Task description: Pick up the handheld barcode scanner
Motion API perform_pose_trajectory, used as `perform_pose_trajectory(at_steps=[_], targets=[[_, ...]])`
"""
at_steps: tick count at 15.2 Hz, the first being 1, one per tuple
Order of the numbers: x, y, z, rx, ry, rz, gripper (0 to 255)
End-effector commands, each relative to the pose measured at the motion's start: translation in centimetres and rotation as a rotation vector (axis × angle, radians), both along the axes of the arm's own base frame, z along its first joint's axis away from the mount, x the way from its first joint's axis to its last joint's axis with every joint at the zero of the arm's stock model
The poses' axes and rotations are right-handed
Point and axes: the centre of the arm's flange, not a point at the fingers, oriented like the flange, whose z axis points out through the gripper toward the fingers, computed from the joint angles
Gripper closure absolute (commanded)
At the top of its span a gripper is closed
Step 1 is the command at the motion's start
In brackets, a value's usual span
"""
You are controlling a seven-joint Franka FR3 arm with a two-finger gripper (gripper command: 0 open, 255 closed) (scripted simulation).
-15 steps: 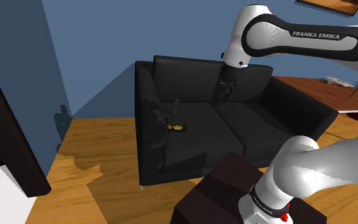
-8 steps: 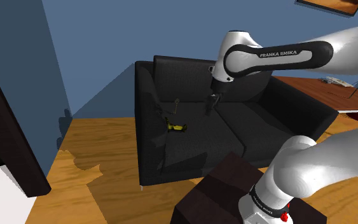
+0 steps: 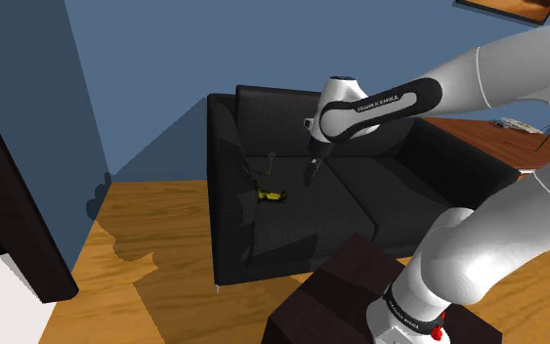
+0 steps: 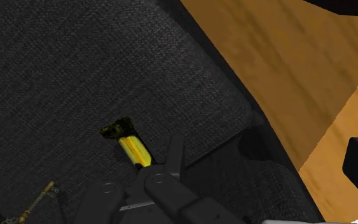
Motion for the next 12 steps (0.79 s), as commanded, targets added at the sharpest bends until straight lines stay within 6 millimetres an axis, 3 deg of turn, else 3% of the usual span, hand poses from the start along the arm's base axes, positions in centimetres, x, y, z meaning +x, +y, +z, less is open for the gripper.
perform_pose_trajectory(at_steps=[1,12], targets=[[1.7,-0.7,-1.8,-0.012,-0.010,0.048,0],[10.7,-3.4,-12.0,-0.064,-0.055,0.291,0]])
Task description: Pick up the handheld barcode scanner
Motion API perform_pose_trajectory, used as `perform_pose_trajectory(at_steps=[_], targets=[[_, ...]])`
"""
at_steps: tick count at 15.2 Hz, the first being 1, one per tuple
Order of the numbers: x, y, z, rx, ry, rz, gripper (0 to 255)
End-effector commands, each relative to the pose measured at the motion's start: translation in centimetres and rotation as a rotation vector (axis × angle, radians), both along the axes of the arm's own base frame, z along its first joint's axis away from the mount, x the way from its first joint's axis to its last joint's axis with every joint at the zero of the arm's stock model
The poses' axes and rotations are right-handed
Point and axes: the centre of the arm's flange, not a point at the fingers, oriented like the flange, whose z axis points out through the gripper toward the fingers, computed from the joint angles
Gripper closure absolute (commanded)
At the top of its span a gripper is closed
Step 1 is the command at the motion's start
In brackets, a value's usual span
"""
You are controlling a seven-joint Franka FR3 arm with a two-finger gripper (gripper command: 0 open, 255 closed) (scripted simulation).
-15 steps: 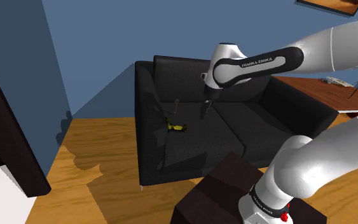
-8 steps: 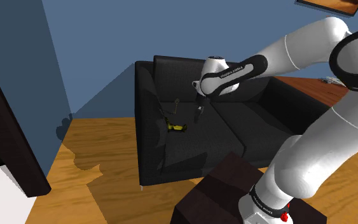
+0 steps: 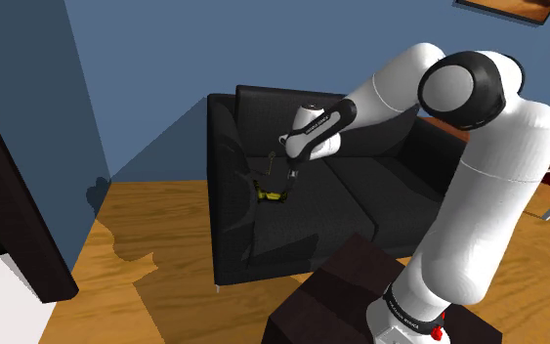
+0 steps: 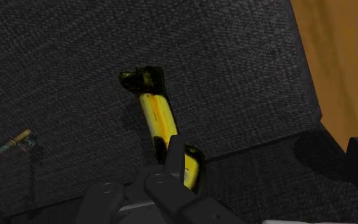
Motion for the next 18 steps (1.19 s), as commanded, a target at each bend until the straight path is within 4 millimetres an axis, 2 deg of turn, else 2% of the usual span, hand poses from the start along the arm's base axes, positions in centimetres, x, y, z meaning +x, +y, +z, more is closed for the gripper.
perform_pose_trajectory(at_steps=[1,12,18], targets=[[1.9,-0.5,-1.8,-0.010,-0.009,0.047,0],[11.8,-1.2,-11.5,-0.063,-0.054,0.290,0],[11.8,-1.2,-14.6,-0.063,-0.054,0.290,0]])
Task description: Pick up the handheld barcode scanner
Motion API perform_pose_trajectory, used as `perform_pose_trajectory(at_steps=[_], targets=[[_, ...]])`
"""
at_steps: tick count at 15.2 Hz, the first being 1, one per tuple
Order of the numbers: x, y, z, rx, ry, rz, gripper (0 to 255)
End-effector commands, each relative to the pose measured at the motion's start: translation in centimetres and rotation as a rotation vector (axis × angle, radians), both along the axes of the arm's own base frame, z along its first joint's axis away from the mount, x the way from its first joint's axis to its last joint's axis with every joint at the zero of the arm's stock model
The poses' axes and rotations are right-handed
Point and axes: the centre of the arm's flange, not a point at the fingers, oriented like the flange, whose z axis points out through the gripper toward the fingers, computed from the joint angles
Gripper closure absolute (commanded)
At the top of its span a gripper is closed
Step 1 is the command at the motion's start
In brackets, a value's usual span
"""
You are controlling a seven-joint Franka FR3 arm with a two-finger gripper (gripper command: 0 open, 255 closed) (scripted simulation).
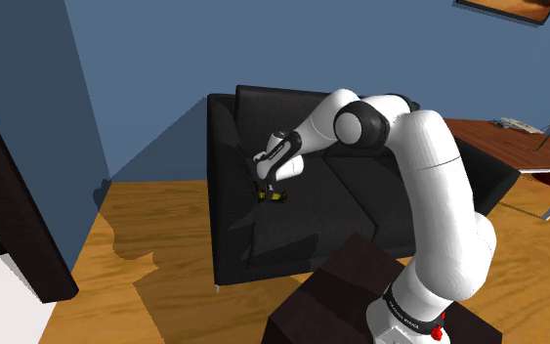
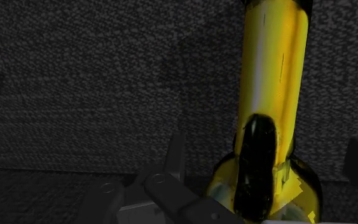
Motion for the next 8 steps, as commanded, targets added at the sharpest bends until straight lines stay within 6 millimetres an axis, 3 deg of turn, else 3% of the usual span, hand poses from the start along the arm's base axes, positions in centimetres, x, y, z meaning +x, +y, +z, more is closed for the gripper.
perform_pose_trajectory(at_steps=[1,4,5,8], targets=[[0.04,-0.09,-1.05,0.000,0.000,0.000,0],[0.04,-0.09,-1.35,0.000,0.000,0.000,0],[0.02,-0.09,-1.34,0.000,0.000,0.000,255],[0.00,-0.08,-1.35,0.000,-0.001,0.000,255]])
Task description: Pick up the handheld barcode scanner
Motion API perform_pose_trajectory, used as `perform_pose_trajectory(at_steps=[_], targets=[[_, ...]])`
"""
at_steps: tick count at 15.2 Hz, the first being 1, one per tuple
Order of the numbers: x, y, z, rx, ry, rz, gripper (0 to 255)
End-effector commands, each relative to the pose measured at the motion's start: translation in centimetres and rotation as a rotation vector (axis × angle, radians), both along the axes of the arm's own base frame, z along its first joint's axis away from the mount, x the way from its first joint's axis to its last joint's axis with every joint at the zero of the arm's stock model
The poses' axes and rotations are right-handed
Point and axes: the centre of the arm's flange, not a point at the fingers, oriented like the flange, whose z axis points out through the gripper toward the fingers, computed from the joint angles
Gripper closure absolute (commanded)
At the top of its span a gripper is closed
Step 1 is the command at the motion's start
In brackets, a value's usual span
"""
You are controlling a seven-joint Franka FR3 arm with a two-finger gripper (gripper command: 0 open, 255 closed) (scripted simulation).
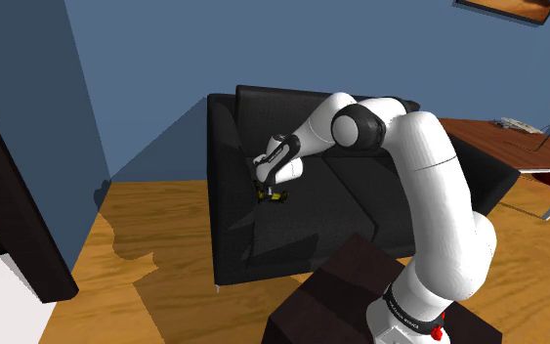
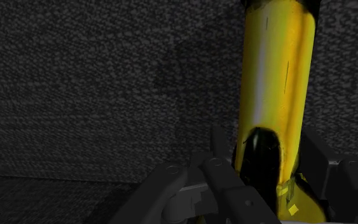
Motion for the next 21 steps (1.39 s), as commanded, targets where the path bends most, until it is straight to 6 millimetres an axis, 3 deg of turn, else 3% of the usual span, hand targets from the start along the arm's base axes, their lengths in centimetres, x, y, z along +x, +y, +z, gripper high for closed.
perform_pose_trajectory(at_steps=[1,6,21], targets=[[0.0,0.1,0.0,0.000,0.000,0.001,255],[0.0,0.0,0.0,0.000,0.000,0.001,255],[0.0,0.0,7.9,0.000,0.000,0.001,255]])
